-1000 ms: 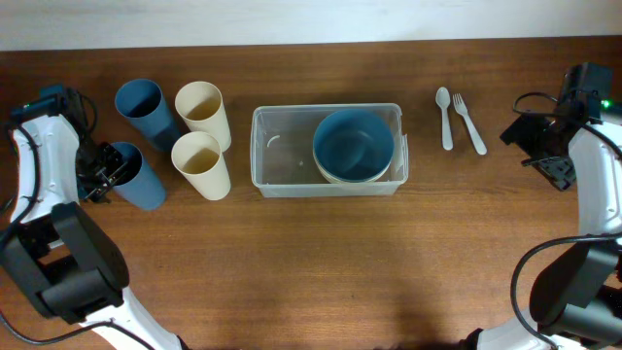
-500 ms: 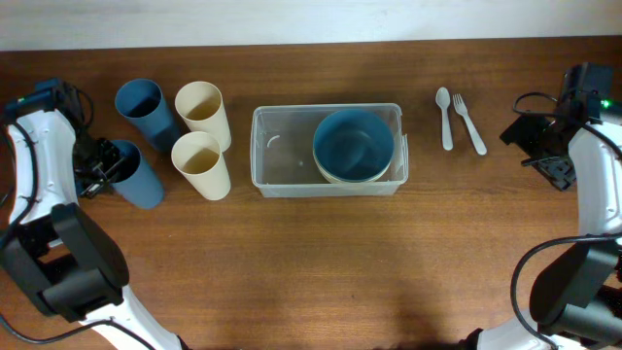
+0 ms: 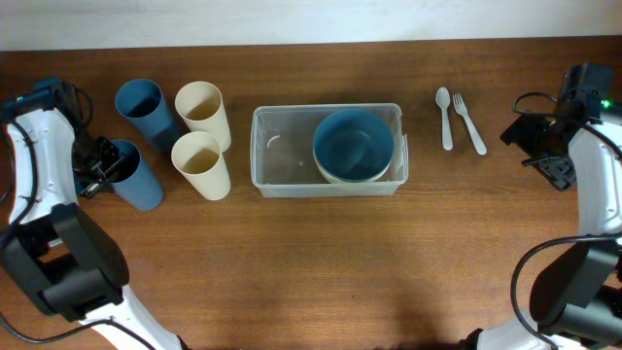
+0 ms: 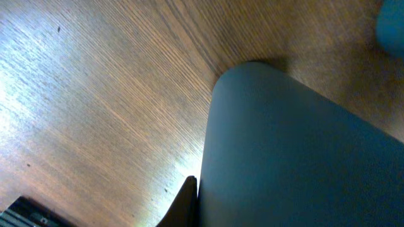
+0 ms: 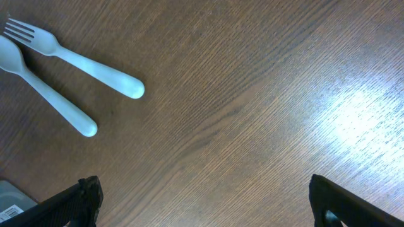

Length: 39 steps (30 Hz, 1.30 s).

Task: Pack container
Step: 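Lower the left gripper and grasp the front blue cup, then lift the blue cup and carry it right toward the container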

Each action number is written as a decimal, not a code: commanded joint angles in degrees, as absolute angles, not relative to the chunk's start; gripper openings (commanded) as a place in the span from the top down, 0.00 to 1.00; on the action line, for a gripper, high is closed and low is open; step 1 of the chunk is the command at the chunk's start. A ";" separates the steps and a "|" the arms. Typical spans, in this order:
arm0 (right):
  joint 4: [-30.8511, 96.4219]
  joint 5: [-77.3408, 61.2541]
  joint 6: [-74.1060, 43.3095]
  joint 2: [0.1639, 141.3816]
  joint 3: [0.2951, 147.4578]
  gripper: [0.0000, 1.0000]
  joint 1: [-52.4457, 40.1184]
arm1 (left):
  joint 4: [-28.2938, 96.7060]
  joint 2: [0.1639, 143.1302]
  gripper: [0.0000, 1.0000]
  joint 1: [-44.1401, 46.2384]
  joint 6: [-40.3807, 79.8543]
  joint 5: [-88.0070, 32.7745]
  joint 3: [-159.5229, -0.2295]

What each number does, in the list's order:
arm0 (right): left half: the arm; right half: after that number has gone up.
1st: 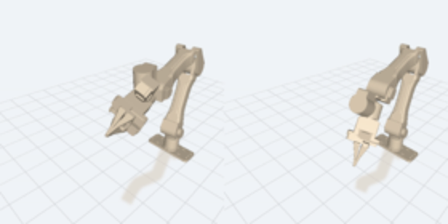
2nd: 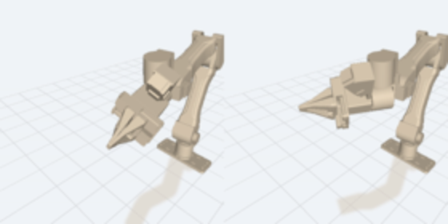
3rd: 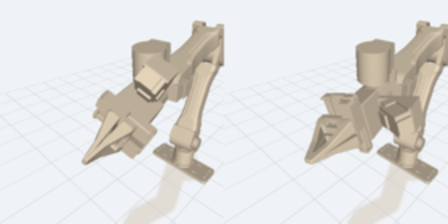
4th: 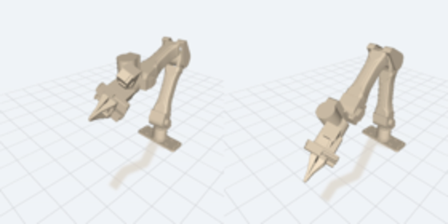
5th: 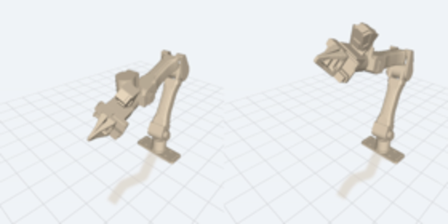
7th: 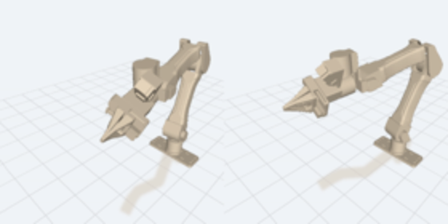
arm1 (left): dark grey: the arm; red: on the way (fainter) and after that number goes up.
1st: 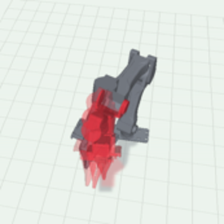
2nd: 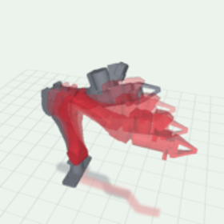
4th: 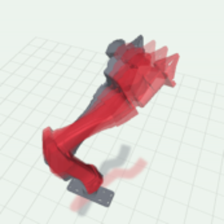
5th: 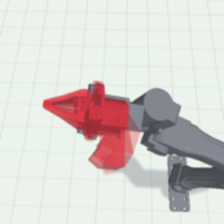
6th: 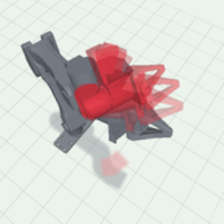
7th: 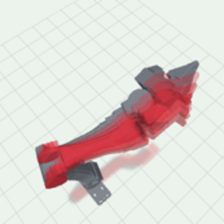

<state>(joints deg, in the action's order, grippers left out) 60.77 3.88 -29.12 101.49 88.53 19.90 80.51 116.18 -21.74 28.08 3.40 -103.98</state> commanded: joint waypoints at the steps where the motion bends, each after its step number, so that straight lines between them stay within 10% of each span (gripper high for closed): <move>1: 60.62 4.97 -29.15 101.54 88.12 0.01 19.97 | 82.08 116.55 0.98 -21.91 27.14 2.52 -109.34; 29: 60.62 4.97 -29.15 101.54 88.12 0.01 19.97 | 87.81 90.76 0.98 -20.99 23.88 -4.38 -130.58; 39: 60.62 4.97 -29.15 101.54 88.12 0.01 19.97 | 78.56 85.80 0.99 -2.55 23.88 -5.15 -130.56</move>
